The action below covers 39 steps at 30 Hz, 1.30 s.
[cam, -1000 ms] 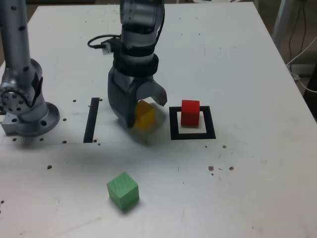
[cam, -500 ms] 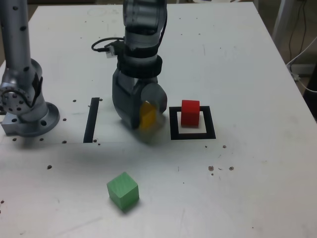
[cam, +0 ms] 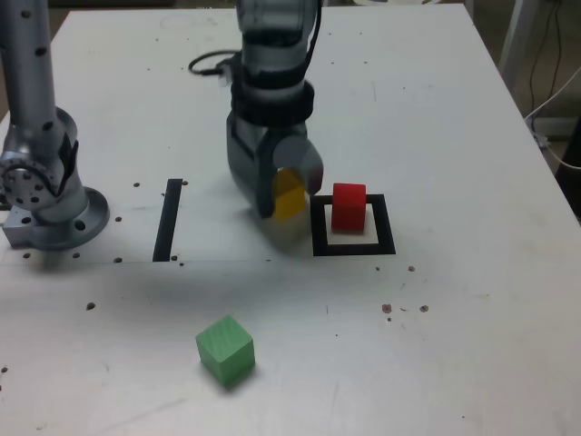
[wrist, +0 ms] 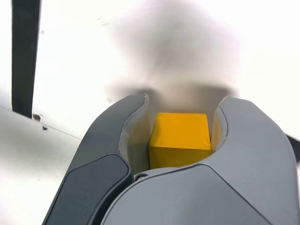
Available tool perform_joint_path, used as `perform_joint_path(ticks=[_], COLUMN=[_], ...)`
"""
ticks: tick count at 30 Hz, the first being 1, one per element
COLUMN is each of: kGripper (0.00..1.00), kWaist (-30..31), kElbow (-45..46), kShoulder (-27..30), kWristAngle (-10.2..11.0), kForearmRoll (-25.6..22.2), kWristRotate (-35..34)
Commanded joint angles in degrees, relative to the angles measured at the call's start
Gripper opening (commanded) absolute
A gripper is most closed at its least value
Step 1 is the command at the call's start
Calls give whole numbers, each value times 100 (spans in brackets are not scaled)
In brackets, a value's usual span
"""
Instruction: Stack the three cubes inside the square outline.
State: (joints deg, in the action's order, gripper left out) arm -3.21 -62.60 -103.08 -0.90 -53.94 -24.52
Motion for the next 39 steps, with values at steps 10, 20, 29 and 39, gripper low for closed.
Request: perform_joint_path(ticks=[10, 20, 29, 39], kGripper=[19, 19, 19, 19], kWaist=[-13, 193, 360, 473], kElbow=[-1298, -2416, -2691, -2733], kShoulder=[-126, -808, -1187, -1327], kWristAngle=[700, 689, 524, 527], kForearmRoll=[-1026, -1743, -1775, -1728], kWristRotate=[1786, 2120, 2124, 2125])
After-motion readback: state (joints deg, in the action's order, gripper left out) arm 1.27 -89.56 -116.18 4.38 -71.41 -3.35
